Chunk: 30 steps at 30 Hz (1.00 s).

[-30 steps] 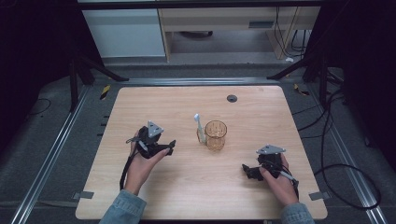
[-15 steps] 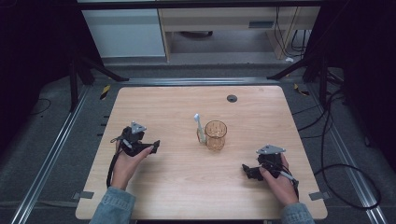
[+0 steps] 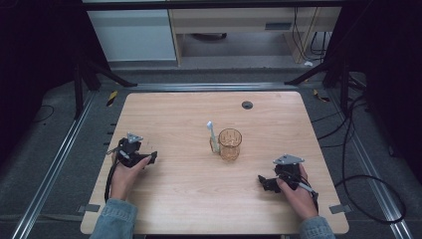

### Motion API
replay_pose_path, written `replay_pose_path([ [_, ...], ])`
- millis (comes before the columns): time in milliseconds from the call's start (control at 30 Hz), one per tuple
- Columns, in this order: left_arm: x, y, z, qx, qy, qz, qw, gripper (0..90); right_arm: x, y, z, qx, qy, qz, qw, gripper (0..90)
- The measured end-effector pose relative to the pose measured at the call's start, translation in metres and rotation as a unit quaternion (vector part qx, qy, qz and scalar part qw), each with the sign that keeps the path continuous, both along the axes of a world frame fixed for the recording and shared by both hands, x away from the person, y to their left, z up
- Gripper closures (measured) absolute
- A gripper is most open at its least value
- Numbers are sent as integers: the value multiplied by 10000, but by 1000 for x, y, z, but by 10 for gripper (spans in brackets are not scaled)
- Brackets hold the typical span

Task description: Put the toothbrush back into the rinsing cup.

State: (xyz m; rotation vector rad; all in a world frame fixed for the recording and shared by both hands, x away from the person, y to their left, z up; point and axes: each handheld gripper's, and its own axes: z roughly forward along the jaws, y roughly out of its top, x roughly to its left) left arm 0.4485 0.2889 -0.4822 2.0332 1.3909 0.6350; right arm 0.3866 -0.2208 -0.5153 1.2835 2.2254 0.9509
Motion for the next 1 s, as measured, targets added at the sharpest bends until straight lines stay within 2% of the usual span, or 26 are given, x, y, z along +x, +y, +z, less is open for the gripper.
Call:
replay_pose_path([
  [67, 1, 3, -3, -40, -12, 5, 10000, 129, 0, 0, 0, -2, 0, 0, 10000, 4],
  [300, 5, 7, -10, 29, 63, 68, 10000, 128, 0, 0, 0, -5, 5, -4, 10000, 4],
  [700, 9, 10, -18, 21, 81, 2, 10000, 122, 0, 0, 0, -5, 5, -3, 10000, 4],
  [833, 11, 9, -20, -72, 68, -68, 9999, 107, 0, 0, 0, 0, -1, 0, 10000, 4],
  [1000, 13, 10, -26, -201, -78, -168, 9996, 40, 0, 0, 0, 0, -1, -1, 10000, 4],
])
